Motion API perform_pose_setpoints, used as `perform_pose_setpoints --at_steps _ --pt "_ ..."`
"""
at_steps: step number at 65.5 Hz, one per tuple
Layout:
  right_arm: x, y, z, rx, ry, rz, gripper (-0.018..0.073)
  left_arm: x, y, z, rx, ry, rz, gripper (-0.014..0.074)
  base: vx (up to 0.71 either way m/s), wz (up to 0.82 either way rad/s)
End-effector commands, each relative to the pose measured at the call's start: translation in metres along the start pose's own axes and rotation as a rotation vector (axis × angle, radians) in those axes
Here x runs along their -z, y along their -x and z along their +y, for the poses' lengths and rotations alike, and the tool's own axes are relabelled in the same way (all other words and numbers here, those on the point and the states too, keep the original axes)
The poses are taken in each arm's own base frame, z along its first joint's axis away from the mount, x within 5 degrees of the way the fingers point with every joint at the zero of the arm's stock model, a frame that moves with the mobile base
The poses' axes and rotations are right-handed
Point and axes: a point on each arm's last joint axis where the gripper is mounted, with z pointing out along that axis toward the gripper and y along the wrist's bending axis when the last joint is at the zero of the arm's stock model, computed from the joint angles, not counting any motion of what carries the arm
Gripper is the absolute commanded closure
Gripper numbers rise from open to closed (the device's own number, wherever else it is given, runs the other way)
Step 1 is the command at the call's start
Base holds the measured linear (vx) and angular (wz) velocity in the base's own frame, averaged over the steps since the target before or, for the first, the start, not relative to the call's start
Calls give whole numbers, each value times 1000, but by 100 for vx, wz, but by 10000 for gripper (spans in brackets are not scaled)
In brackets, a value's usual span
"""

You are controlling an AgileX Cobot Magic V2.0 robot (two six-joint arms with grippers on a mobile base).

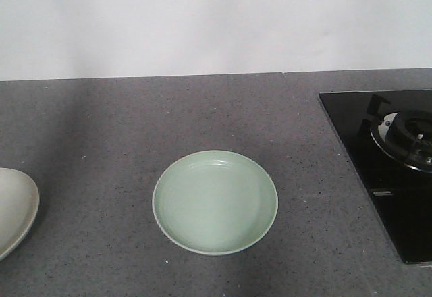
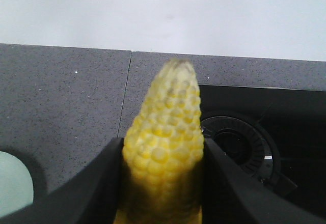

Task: Distribute corn equally
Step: 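Drive the base up to the empty green and cream plates, then lower the right-held corn cob onto the empty green plate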

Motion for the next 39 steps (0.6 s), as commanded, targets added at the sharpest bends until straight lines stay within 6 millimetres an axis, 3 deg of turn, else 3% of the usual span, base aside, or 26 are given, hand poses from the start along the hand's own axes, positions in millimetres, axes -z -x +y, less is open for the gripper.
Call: perform_pose_setpoints --at_steps 1,22,39 --pt "11 12 0 -4 -11 -113 424 10 9 1 9 -17 -90 489 0 0" --pt "-7 10 19 11 241 -48 424 10 9 1 9 -17 -90 489 0 0" --pt "-47 9 32 -38 481 54 424 10 9 1 9 -17 -90 489 0 0"
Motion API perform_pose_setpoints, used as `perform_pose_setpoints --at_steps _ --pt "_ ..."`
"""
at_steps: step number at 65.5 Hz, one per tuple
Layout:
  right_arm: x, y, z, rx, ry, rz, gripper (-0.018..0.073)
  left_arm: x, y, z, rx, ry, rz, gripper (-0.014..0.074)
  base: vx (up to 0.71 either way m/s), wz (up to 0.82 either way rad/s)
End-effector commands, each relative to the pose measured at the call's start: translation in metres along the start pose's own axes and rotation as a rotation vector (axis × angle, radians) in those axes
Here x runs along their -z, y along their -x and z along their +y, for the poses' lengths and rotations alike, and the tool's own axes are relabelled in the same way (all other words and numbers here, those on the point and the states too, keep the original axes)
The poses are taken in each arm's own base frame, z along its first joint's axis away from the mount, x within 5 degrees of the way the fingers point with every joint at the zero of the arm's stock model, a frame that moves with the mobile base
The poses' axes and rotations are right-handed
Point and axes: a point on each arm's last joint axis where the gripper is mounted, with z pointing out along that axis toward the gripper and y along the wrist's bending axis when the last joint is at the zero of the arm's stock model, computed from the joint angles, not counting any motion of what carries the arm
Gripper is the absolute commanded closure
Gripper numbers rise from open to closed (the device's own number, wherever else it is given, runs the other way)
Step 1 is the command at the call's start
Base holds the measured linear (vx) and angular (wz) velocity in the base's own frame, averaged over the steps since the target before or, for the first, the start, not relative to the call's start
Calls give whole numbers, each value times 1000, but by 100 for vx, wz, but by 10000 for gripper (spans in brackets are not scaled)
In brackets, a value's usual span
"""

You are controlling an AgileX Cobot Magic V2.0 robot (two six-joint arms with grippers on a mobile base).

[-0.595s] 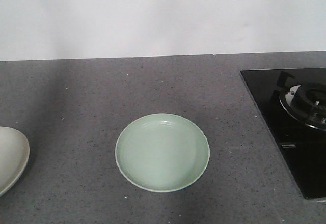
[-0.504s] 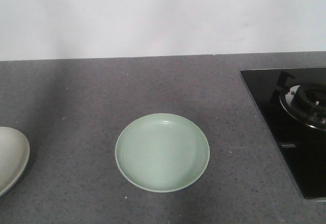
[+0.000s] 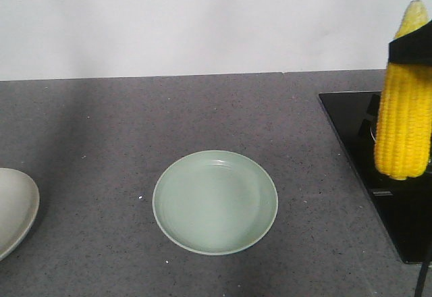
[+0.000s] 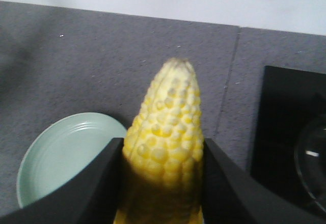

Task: Distribute corn equally
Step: 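Lower the right-held corn cob onto the empty green plate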

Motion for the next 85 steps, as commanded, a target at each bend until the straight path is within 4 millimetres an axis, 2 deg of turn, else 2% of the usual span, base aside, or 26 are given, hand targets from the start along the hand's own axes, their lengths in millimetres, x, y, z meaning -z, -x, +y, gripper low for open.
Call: perform_pose_setpoints --at_steps 1,9,31,40,64,69,85 --pt "-6 11 4 -6 89 -56 424 10 9 1 9 -17 -90 489 0 0" --pt "-35 9 10 11 151 26 424 10 9 1 9 -17 -90 489 0 0" --pt "-126 -3 48 87 254 213 424 10 9 1 9 -17 -90 489 0 0" --pt "-154 -8 56 68 268 240 424 10 9 1 9 -17 -90 489 0 0" --pt "-198 11 75 43 349 347 424 10 10 1 9 -17 -91 489 0 0" --pt "-209 9 80 46 366 382 424 10 10 1 9 -17 -91 489 0 0" --pt "-238 -4 76 -24 369 498 421 10 10 1 9 -17 -91 489 0 0"
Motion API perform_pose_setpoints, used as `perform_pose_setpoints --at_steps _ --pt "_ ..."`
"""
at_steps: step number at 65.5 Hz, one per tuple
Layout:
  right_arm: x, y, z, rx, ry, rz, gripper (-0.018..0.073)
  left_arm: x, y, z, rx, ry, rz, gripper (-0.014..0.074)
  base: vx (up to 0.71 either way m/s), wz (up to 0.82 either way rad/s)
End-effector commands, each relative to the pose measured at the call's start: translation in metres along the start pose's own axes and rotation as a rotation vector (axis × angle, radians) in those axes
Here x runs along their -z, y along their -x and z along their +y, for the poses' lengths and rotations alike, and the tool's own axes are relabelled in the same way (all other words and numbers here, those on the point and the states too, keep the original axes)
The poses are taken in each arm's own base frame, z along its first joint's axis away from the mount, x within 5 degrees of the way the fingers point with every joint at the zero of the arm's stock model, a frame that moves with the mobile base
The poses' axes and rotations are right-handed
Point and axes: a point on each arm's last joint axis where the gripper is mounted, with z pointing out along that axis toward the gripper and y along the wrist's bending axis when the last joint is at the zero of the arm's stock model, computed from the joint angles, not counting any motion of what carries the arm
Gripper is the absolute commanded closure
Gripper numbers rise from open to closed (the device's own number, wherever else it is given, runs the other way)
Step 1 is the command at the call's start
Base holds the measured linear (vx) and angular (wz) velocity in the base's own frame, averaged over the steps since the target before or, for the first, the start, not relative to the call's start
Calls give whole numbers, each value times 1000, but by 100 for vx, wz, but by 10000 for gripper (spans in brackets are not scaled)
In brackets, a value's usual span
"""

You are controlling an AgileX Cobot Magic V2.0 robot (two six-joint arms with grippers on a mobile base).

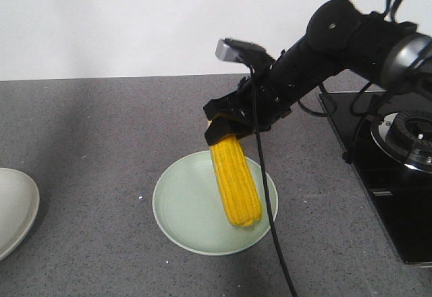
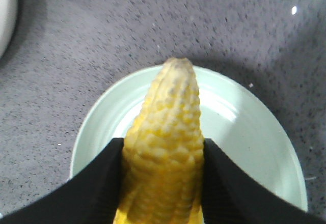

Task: Distribute corn equally
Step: 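Lower the right-held corn cob onto the empty green plate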

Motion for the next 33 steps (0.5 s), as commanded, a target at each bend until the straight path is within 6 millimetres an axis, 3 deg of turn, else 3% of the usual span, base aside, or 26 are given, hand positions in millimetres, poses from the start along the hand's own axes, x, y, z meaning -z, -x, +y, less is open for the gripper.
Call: perform_pose_setpoints --at_steps 1,17,33 --pt "16 7 10 -7 25 -52 420 10 10 1 9 -17 -91 489 0 0" --pt "5 6 4 -56 31 -16 388 10 9 1 10 -18 -91 489 0 0" --pt "5 6 4 -59 32 -16 249 10 9 1 10 -18 -91 489 0 0"
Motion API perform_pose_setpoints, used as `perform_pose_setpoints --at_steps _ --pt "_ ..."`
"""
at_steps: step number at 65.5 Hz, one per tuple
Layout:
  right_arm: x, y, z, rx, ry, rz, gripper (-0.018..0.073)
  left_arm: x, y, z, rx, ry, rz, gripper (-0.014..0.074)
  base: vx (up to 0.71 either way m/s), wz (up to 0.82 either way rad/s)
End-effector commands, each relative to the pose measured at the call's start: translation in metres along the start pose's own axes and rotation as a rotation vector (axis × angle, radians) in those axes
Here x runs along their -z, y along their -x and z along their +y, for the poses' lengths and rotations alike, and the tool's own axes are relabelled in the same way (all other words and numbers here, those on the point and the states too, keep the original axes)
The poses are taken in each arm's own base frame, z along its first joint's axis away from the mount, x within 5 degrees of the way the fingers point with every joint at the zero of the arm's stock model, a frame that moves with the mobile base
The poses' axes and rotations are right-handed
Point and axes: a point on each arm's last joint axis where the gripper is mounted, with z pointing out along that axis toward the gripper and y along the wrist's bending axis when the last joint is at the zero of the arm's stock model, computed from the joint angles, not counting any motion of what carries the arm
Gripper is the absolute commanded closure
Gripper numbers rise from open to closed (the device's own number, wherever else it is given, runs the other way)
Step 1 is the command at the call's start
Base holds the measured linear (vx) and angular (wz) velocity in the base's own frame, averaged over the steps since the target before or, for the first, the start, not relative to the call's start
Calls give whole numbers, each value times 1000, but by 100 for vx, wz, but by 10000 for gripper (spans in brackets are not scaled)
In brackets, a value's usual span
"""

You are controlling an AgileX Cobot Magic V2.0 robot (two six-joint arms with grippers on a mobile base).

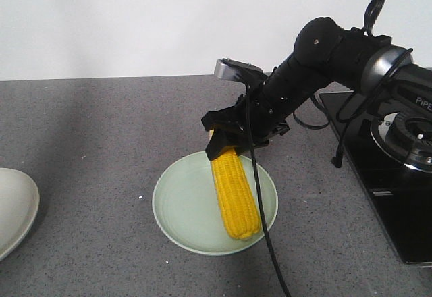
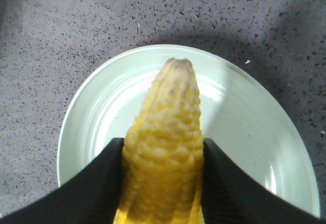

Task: Distribute corn equally
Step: 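Lower the right-held corn cob onto the empty green plate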

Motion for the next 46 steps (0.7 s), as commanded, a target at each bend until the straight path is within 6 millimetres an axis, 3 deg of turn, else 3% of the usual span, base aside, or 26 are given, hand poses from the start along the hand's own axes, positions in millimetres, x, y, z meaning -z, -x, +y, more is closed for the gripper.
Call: perform_pose_setpoints --at_steps 1,22,46 --pt "27 6 17 28 28 -92 243 10 9 1 10 -18 -91 489 0 0" --pt "27 6 17 34 26 -93 13 10 9 1 10 -18 -91 489 0 0" --pt "31 7 18 44 19 -112 0 10 9 1 10 -18 -91 489 0 0"
